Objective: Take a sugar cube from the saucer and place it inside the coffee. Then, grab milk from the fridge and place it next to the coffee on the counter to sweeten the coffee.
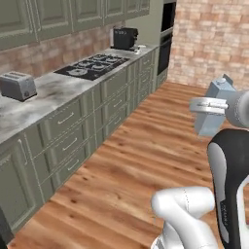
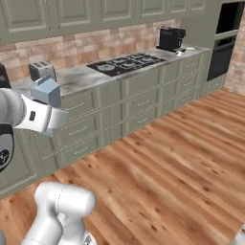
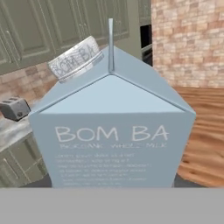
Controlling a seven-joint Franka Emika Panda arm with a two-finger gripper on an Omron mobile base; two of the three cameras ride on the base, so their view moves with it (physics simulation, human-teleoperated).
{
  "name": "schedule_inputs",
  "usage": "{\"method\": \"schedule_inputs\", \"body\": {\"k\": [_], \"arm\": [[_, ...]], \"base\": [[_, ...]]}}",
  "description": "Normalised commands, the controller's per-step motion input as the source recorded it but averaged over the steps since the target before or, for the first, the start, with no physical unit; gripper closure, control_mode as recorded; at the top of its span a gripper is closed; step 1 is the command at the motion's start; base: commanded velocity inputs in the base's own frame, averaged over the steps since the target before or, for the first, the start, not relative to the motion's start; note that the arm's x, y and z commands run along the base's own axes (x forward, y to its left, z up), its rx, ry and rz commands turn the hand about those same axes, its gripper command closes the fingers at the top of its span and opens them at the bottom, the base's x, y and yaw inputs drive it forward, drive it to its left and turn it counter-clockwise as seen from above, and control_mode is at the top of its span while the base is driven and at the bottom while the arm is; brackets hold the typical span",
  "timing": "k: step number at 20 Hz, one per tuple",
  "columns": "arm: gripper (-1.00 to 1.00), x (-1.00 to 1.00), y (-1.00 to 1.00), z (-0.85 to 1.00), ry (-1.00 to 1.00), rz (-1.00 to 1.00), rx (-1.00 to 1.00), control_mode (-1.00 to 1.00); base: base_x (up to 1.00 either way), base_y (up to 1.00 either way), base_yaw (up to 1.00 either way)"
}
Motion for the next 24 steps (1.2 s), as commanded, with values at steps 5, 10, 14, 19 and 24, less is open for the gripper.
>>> {"method": "schedule_inputs", "body": {"k": [5,10,14,19,24], "arm": [[1.0,0.0,0.0,0.0,0.0,0.0,0.0,1.0],[1.0,0.0,0.0,0.0,0.0,0.0,0.0,1.0],[1.0,0.0,0.0,0.0,0.0,0.0,0.0,1.0],[1.0,0.0,0.0,0.0,0.0,0.0,0.0,1.0],[1.0,0.0,0.0,0.0,0.0,0.0,0.0,1.0]], "base": [[1.0,-0.45,-0.03],[1.0,-0.35,-0.01],[1.0,-0.31,-0.01],[1.0,-0.24,-0.01],[1.0,-0.11,0.01]]}}
